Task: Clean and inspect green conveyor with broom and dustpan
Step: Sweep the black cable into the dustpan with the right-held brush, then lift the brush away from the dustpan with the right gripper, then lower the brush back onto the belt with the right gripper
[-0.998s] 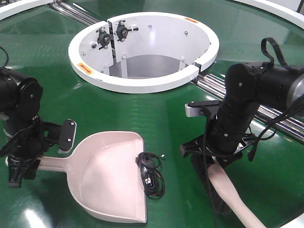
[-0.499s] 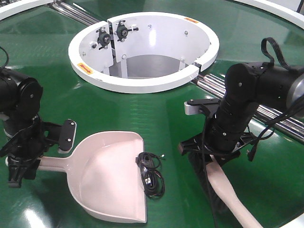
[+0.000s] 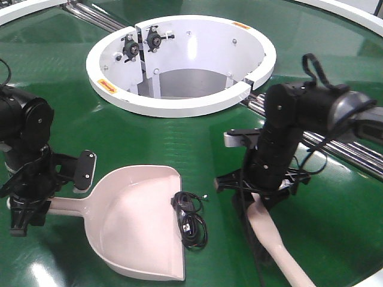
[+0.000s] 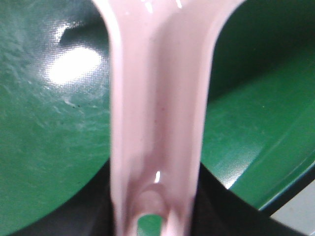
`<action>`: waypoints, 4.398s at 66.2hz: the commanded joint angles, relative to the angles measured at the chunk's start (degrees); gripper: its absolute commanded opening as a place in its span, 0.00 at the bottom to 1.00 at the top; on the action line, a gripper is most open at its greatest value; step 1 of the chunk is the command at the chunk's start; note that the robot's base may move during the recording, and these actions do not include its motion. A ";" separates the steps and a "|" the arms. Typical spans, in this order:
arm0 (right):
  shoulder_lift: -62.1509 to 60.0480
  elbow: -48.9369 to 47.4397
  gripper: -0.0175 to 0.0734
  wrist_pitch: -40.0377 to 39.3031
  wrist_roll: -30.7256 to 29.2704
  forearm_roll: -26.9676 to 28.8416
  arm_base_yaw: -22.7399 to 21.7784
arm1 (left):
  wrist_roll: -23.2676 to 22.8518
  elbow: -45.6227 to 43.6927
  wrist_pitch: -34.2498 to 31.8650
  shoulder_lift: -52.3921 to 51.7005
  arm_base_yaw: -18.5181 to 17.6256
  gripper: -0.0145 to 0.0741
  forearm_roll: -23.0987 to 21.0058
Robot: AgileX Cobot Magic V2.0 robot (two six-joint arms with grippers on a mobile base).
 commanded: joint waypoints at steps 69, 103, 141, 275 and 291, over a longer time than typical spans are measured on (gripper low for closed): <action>12.85 -26.12 0.19 4.70 1.73 12.45 12.45 | -0.17 -1.57 1.77 -2.07 -0.51 0.14 -1.23; 9.64 -26.60 0.19 4.70 2.04 11.49 12.45 | -0.17 -1.57 1.77 -2.07 -0.51 0.14 -1.23; -3.86 -13.49 0.19 4.70 0.00 2.43 4.63 | -0.17 -1.57 1.77 -2.07 -0.51 0.14 -1.23; 3.39 -5.94 0.36 4.37 -4.28 -4.57 -7.08 | -0.17 -1.57 1.77 -2.07 -0.51 0.14 -1.23; 3.39 -5.94 0.63 4.10 -4.28 -4.52 -7.08 | -0.17 -1.57 1.77 -2.07 -0.51 0.14 -1.23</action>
